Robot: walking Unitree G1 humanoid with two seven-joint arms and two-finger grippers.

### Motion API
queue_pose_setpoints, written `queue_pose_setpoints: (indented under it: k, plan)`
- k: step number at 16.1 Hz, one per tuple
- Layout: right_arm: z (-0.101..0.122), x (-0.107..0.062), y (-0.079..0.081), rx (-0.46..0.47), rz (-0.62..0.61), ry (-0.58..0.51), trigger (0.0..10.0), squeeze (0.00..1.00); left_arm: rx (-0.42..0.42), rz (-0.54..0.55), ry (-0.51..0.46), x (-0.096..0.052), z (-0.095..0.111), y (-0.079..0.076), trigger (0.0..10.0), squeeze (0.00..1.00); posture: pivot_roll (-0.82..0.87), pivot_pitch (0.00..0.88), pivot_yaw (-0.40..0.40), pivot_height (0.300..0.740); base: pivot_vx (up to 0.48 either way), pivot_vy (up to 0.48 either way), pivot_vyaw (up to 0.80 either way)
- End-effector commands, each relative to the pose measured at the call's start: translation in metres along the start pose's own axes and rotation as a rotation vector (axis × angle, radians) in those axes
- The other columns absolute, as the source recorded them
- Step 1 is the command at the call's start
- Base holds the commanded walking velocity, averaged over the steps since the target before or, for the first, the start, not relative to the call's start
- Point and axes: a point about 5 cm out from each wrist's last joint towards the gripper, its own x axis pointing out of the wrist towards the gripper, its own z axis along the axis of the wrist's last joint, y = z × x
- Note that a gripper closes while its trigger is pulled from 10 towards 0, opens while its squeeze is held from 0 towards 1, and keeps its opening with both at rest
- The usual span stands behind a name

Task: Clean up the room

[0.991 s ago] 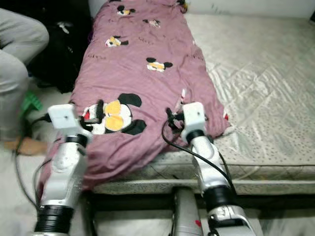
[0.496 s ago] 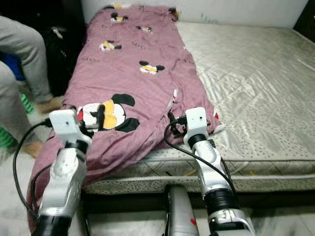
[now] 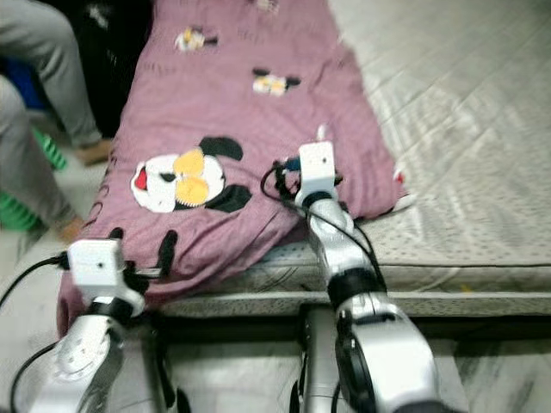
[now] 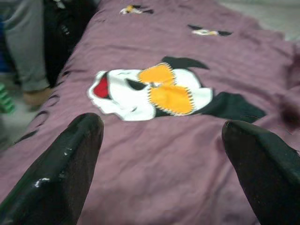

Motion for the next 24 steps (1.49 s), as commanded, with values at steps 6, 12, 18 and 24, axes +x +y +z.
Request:
queue_pose_setpoints:
  k: [6, 12, 18, 24]
  plan:
    - [-0.038, -0.01, -0.042, 0.03, -0.376, 0.334, 0.0, 0.0, 0.02, 0.005, 0.044, -0.007, 0.011, 0.001, 10.0, 0.0, 0.13, 0.292, -0.014, 0.507, 0.0, 0.0, 0.0]
    - [-0.08, -0.042, -0.088, 0.035, -0.536, 0.465, 0.0, 0.0, 0.006, 0.008, 0.035, 0.008, 0.012, 0.001, 10.0, 0.0, 0.08, 0.242, -0.009, 0.507, 0.0, 0.0, 0.0]
    - [-0.106, -0.076, -0.122, 0.132, -0.638, 0.471, 0.0, 0.0, 0.007, -0.005, 0.003, 0.028, 0.015, 0.003, 10.0, 0.0, 0.03, 0.201, 0.003, 0.507, 0.0, 0.0, 0.0]
    - [-0.11, -0.127, -0.128, 0.176, -0.582, 0.375, 0.0, 0.0, -0.005, 0.004, -0.03, 0.039, 0.016, 0.002, 10.0, 0.0, -0.01, 0.165, -0.002, 0.507, 0.0, 0.0, 0.0]
